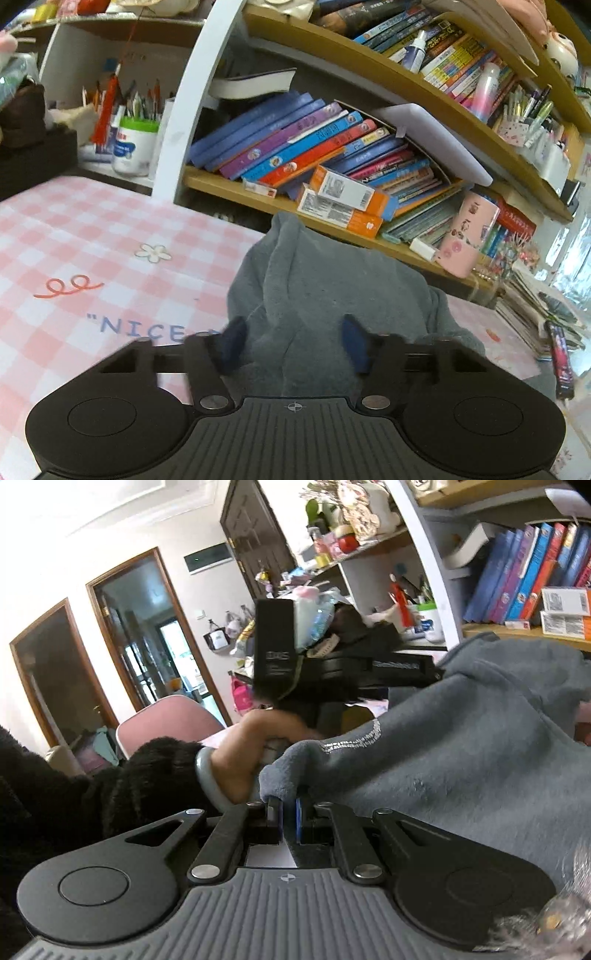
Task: Fold clothes
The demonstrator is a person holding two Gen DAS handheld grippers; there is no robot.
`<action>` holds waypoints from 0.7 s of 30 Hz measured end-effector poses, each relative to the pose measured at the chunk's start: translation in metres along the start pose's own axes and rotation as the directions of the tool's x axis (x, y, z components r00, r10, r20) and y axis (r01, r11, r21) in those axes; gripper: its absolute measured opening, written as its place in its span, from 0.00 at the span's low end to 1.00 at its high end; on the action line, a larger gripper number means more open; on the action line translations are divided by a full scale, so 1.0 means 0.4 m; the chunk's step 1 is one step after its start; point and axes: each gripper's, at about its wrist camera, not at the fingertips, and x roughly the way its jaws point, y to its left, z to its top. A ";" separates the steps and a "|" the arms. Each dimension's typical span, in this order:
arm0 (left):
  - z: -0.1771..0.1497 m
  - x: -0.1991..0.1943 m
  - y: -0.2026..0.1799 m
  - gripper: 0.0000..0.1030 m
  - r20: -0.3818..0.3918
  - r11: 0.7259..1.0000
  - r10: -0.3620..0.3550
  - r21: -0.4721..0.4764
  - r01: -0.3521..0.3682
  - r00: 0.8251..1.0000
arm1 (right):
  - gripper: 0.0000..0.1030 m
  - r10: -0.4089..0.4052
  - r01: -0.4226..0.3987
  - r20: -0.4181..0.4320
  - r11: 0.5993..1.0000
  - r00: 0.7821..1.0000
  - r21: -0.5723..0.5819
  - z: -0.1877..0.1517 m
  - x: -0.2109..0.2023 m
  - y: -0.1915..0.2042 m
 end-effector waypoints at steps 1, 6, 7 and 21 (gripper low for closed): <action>0.000 0.003 0.000 0.27 -0.006 1.000 -0.012 0.002 0.012 1.000 | 0.06 -0.007 0.007 0.004 1.000 1.000 0.002 0.001 -0.002 0.001; 0.039 -0.005 0.027 0.12 -0.022 0.998 -0.050 -0.035 0.049 0.999 | 0.06 -0.027 0.027 0.028 1.000 0.999 -0.004 -0.001 -0.023 0.010; 0.063 -0.026 0.031 0.10 0.025 0.999 -0.033 -0.041 0.034 0.999 | 0.06 -0.029 0.029 0.036 1.000 0.999 -0.012 -0.001 -0.027 0.016; 0.376 0.006 -0.073 0.14 0.243 0.953 0.198 0.177 -0.244 0.950 | 0.06 -0.255 0.252 0.117 0.967 0.960 0.038 -0.001 -0.045 -0.010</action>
